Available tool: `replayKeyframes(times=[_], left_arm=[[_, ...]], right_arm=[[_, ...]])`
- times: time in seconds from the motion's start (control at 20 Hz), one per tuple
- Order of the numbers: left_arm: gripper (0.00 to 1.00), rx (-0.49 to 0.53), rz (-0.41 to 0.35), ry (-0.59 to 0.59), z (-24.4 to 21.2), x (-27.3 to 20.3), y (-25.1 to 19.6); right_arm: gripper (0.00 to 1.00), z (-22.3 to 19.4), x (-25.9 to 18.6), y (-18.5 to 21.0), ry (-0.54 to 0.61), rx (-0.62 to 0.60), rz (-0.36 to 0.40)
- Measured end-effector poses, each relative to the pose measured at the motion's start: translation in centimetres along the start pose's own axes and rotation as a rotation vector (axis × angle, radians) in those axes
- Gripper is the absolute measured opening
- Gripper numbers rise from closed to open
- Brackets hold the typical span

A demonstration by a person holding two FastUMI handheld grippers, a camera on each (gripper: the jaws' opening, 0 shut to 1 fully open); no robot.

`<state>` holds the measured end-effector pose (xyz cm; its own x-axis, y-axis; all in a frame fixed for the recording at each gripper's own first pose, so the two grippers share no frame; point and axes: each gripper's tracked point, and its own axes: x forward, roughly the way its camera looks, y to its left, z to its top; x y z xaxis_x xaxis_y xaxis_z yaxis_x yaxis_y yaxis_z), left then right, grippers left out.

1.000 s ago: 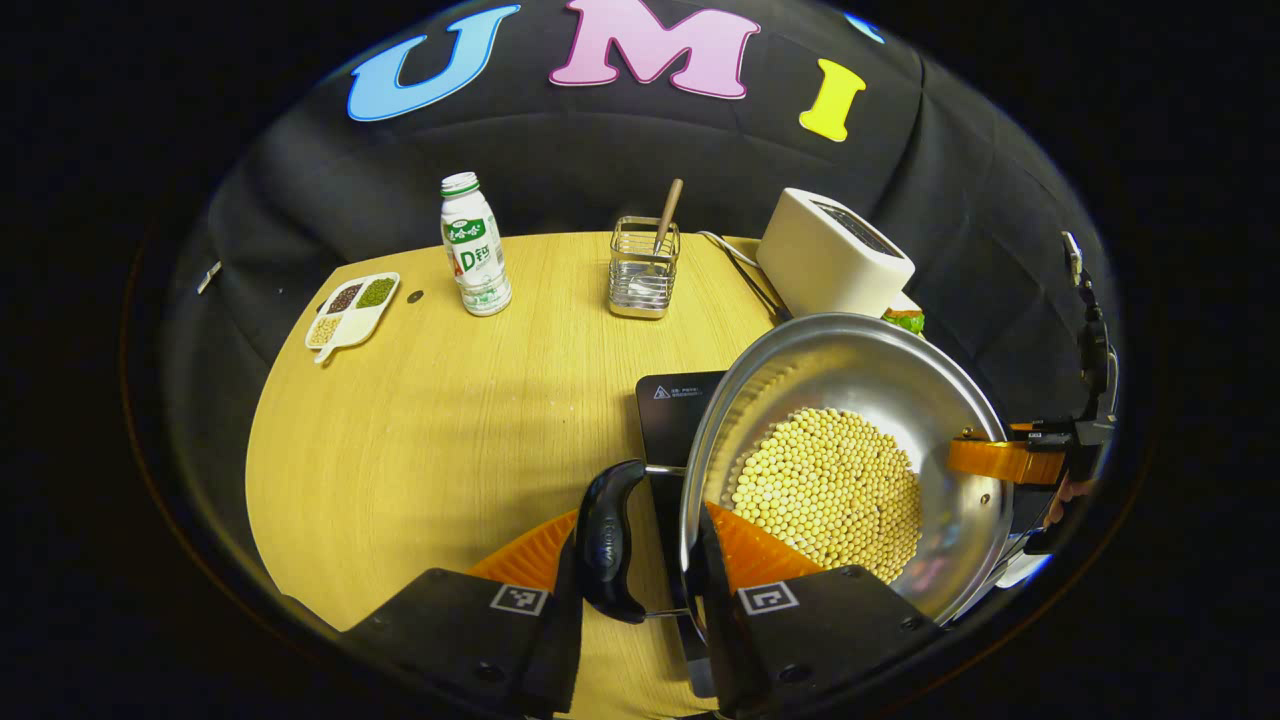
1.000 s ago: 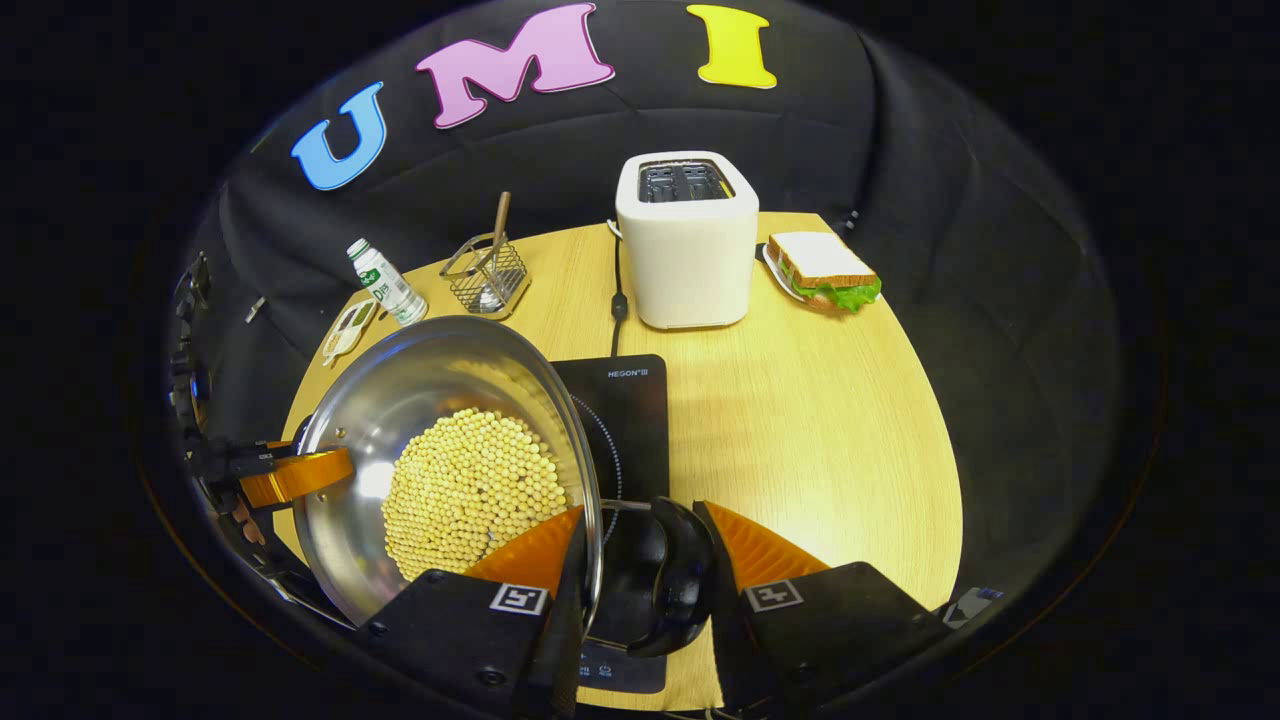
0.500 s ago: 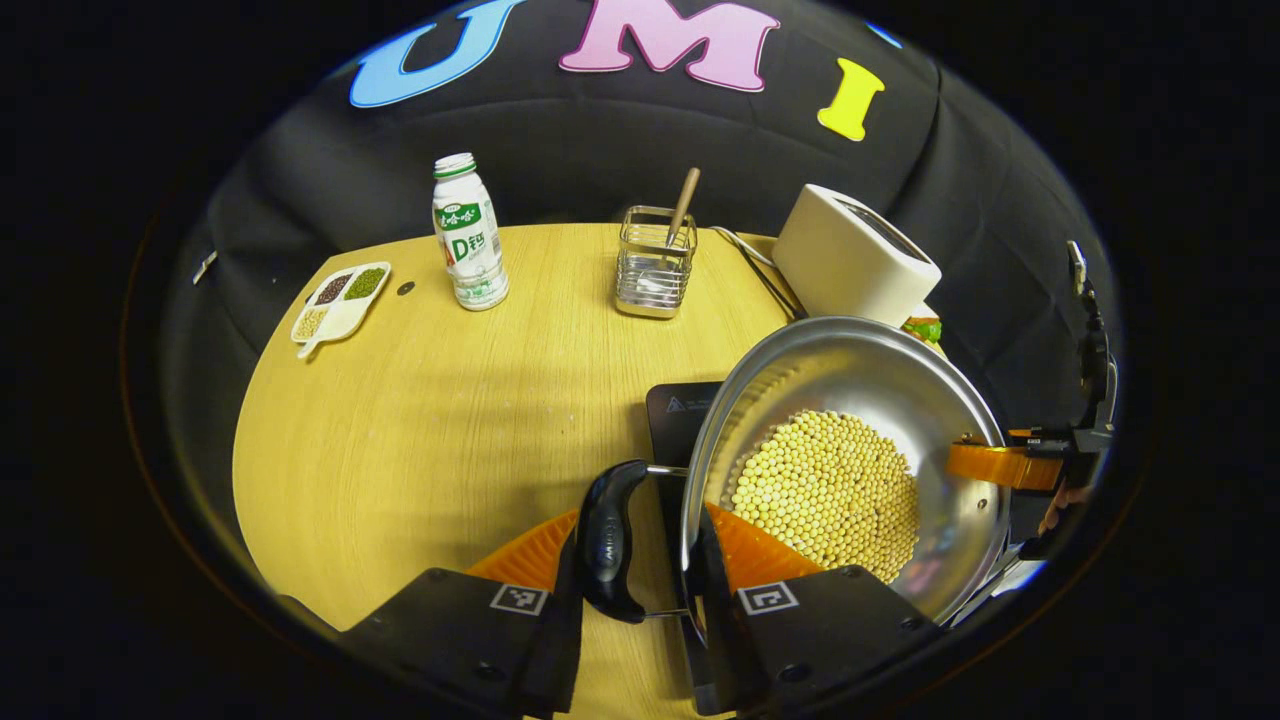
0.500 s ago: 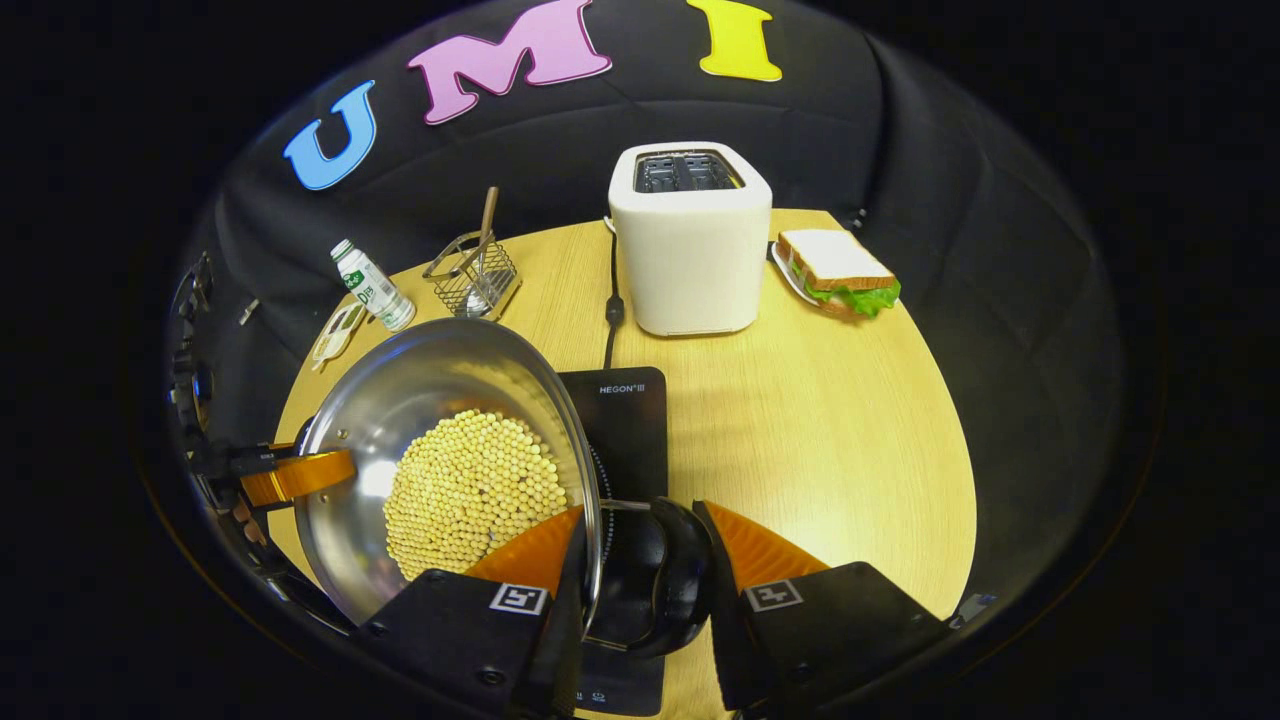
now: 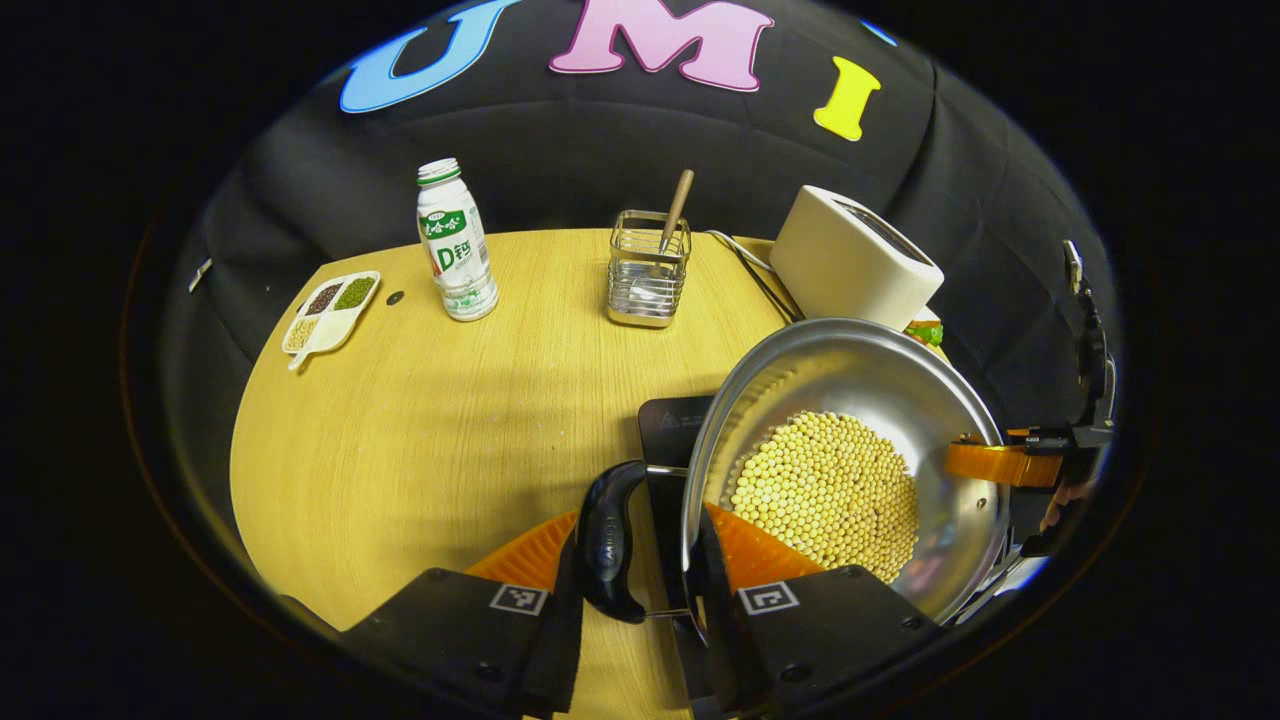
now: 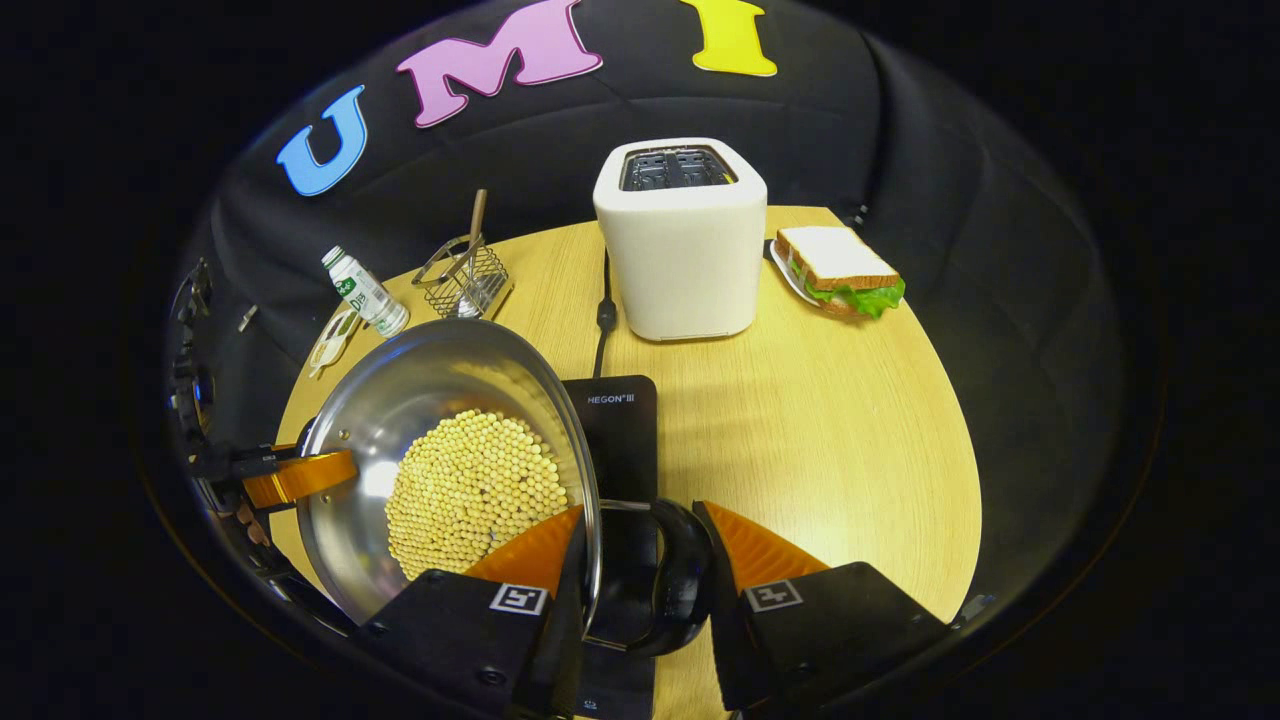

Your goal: First push the handle of the pot to place it horizontally, then grasp the pot with both hands and set it on the induction cooktop.

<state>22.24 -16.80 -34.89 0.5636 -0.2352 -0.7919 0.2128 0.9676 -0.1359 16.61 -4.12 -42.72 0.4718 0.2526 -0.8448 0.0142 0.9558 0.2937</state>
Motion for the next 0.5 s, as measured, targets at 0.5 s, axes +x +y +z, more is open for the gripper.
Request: replayKeyframes(times=[0.5], left_arm=[[0.60,0.008,0.007,0.012,-0.18,-0.20,-0.02]], right_arm=[[0.58,-0.44,0.20,0.00,0.004,0.016,0.014]])
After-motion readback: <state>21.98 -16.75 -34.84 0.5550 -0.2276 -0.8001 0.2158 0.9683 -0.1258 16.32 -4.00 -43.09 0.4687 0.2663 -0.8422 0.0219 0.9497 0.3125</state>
